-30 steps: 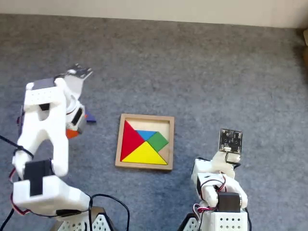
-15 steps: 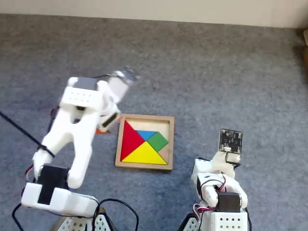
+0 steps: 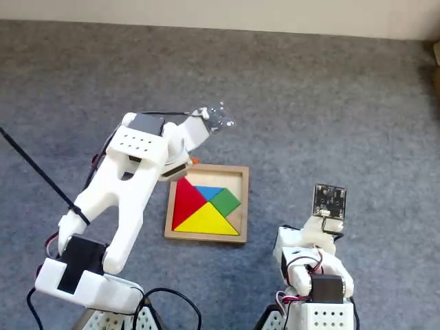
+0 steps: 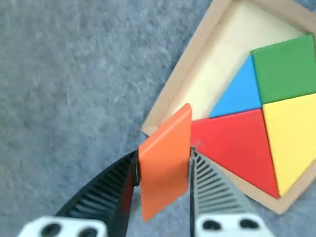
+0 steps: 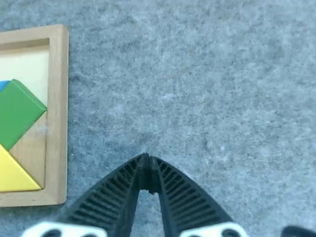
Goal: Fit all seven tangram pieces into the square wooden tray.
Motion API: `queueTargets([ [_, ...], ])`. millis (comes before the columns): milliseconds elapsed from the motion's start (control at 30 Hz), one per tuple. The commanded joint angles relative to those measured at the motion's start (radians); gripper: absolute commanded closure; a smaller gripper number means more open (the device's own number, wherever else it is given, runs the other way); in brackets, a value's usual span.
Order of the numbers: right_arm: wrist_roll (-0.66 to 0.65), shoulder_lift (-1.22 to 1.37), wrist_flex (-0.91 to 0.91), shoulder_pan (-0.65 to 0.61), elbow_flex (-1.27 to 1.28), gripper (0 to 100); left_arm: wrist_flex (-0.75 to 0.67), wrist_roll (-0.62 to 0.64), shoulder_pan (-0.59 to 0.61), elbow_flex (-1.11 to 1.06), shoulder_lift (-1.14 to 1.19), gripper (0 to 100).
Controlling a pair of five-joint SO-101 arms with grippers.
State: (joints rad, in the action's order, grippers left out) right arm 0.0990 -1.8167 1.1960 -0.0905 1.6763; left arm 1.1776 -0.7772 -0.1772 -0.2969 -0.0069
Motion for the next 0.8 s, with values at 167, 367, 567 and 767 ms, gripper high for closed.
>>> queueTargets([
  [167, -0.008, -0.010, -0.018, 0.012, 0.124, 99.2, -0.095, -0.046, -0.114, 0.044, -0.035, 95],
  [367, -0.008, -0.010, -0.018, 0.012, 0.124, 99.2, -0.181, -0.046, -0.136, 0.053, 0.107, 94],
  [567, -0.008, -0.010, -0.018, 0.012, 0.124, 99.2, -0.203, -0.048, -0.145, 0.051, 0.147, 94],
  [767, -0.008, -0.010, -0.018, 0.012, 0.124, 99.2, -0.201, -0.087, -0.153, 0.053, 0.145, 91],
])
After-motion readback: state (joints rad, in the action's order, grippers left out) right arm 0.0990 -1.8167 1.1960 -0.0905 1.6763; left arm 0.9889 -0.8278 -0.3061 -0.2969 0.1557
